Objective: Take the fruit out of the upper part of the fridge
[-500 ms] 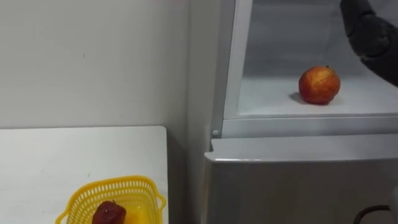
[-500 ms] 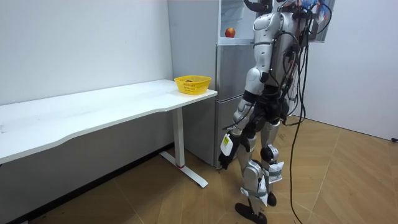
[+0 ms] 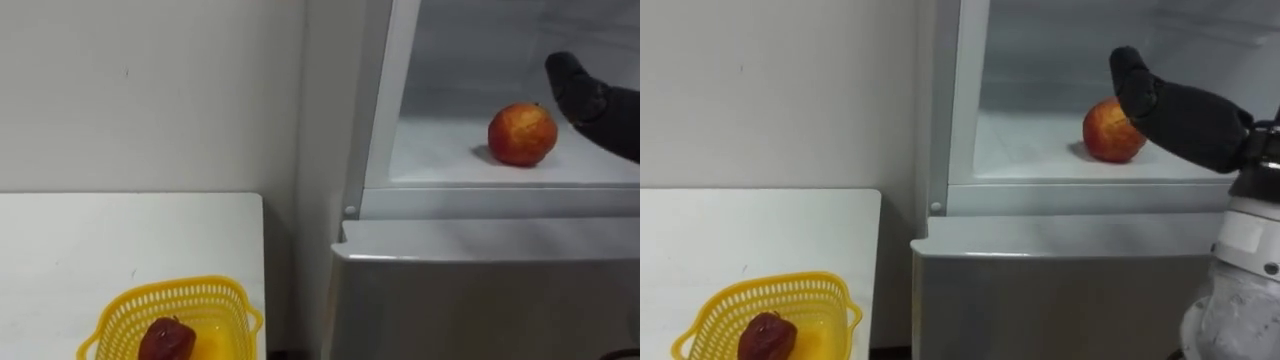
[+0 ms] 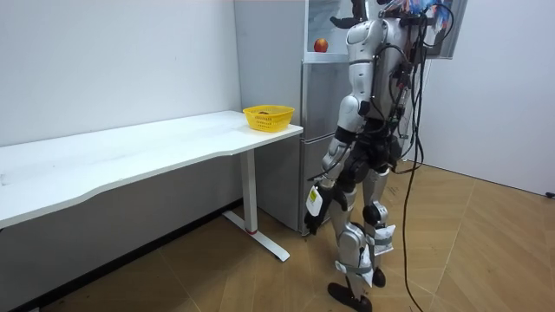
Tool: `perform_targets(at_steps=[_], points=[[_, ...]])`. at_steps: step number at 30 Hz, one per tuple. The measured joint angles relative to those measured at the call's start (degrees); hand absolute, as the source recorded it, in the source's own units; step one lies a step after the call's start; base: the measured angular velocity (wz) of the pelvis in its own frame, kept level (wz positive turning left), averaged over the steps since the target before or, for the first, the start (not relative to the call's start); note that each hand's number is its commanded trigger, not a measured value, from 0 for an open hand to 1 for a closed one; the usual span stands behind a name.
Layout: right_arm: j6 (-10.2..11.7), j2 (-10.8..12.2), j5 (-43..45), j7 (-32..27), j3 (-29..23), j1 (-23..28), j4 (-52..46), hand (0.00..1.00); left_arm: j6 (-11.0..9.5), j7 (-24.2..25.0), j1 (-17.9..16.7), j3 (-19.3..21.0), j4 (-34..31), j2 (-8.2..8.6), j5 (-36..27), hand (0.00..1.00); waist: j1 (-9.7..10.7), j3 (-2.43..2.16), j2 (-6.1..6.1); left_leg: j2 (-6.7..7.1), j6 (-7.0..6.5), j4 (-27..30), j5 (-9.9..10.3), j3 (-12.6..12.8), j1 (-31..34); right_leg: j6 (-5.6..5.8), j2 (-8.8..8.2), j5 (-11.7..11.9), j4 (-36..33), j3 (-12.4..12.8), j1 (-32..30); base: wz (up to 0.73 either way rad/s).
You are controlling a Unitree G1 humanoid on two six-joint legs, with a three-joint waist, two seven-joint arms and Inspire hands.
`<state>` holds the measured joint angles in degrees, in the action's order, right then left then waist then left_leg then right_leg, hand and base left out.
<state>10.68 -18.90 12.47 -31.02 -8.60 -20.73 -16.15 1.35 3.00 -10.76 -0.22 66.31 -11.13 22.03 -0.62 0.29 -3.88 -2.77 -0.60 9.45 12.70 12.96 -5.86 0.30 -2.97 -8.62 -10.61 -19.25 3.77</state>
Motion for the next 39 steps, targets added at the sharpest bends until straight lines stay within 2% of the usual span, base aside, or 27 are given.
perform_targets(at_steps=[5, 7, 12, 20, 25, 29, 34, 39], points=[[-1.1, -1.6, -4.3, 2.3, 0.1, -0.1, 4.5, 0.0, 0.8, 1.2, 0.1, 0.0, -1.3, -0.77, 0.2, 0.0, -0.6, -0.14, -0.26, 0.01, 0.03, 0.2, 0.0, -0.6, 0.3, 0.0, -0.38, 0.0, 0.0, -0.9, 0.1, 0.07], [-2.9, -2.2, -5.4, 3.7, 0.1, -0.1, 6.9, 0.0, 1.0, 1.6, 0.0, 0.1, -1.8, -1.23, 0.2, 0.0, -1.2, -0.24, -0.43, 0.07, 0.02, 0.3, 0.0, -0.6, 0.3, 0.07, -0.54, 0.0, 0.0, -1.4, 0.1, 0.0], [-4.6, -2.4, -7.9, 5.8, 0.6, -0.5, 9.0, 0.0, 1.3, 1.6, -0.3, 0.1, -2.2, -1.31, 0.2, 0.0, -1.5, -0.39, -0.64, 0.18, 0.0, 0.2, -0.1, -0.6, 0.4, 0.16, -0.7, -0.1, -0.1, -1.4, -0.2, 0.0], [-5.3, -3.7, -10.1, 6.8, 0.7, -0.9, 14.6, 0.0, 2.4, 1.5, -0.8, 0.1, -3.5, -1.32, 0.3, 0.0, -1.7, -0.6, -0.94, 0.21, 0.0, 0.4, -0.1, -0.8, 0.7, 0.16, -0.77, -0.1, -0.2, -1.5, -0.2, 0.0], [-5.9, -3.8, -13.4, 7.0, 0.7, -4.9, 21.5, 0.0, 2.4, 1.5, -1.1, 0.3, -4.5, -1.39, 0.4, 0.0, -1.5, -0.46, -0.71, 0.17, 0.0, 0.4, -0.1, -0.8, 0.7, 0.16, -0.74, -0.1, -0.2, -1.5, -0.1, 0.0], [-5.9, -3.8, -14.2, 7.3, 0.8, -6.2, 23.3, 0.0, 2.5, 1.4, -1.0, 1.7, -4.4, -1.39, 0.8, 0.0, -1.6, -0.44, -0.7, 0.18, 0.0, 0.4, -0.1, -0.8, 0.6, 0.16, -0.72, -0.1, -0.1, -1.4, -0.1, 0.0], [-6.7, -3.9, -14.4, 7.5, 1.6, -7.4, 27.6, 0.0, 3.8, 1.4, -1.2, 1.8, -4.4, -1.67, 0.8, 0.0, -1.7, -0.08, -1.35, 0.2, 0.0, 0.4, -0.1, -1.0, 0.6, 0.16, -0.72, -0.1, -0.1, -1.5, 0.0, 0.0], [-6.7, -4.3, -15.4, 8.4, 1.7, -7.5, 28.7, 0.0, 4.6, 1.5, -1.6, 1.9, -4.4, -1.67, 0.8, 0.0, -1.7, -0.2, -1.64, 0.2, 0.0, 0.6, -0.1, -1.0, 0.6, 0.16, -0.71, -0.1, 0.0, -1.5, 0.1, 0.0]])
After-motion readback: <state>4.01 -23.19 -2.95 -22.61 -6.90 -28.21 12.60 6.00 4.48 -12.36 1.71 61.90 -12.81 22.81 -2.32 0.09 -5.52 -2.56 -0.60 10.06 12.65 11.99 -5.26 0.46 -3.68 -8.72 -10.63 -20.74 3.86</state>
